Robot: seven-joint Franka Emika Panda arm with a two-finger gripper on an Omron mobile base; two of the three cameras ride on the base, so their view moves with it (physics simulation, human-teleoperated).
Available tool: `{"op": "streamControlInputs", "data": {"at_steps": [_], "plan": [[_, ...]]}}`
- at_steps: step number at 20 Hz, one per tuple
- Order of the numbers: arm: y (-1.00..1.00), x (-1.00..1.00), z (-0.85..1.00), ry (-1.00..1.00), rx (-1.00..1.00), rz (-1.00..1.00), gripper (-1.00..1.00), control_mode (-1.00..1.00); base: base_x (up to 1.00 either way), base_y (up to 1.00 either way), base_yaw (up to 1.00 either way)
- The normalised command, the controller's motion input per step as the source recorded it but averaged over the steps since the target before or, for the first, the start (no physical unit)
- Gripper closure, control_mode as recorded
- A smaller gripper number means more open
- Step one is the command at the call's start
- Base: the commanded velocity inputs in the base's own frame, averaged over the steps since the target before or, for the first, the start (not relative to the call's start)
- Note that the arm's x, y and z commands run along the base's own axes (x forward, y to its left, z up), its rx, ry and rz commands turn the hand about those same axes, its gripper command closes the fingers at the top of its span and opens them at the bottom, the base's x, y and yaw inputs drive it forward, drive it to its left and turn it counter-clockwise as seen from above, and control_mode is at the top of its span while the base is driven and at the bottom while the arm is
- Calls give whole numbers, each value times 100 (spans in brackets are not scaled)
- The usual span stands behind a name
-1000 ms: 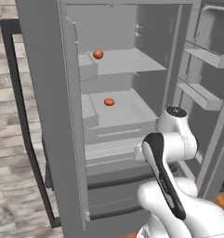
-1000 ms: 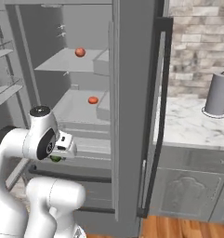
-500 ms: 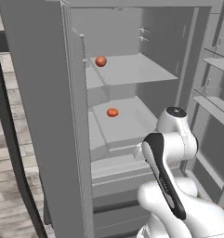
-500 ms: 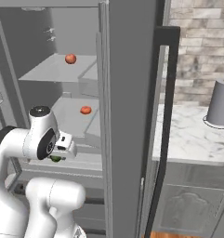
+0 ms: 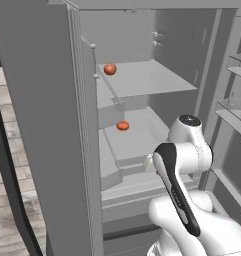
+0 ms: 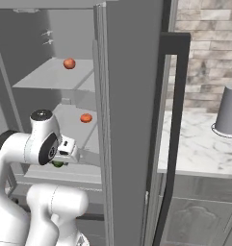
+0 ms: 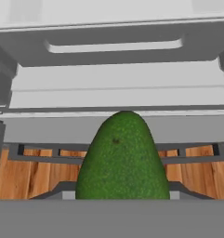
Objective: Place the avocado in the correct fridge rack based on whether it is a fruit or vegetable. Finally, close the fridge door.
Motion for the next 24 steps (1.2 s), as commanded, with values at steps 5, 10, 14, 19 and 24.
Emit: {"op": "streamControlInputs", "data": {"at_steps": [5,10,14,19,24], "plan": [[13,69,-20,-1,-2,-2,100,-100,14,0,0],[34,100,-25,-1,-7,-4,100,-100,0,0,0],[29,94,7,0,-6,-3,100,-100,0,0,0],[14,100,0,4,-1,-3,100,-100,0,0,0],[0,98,-12,4,0,0,100,-100,0,0,0]]}}
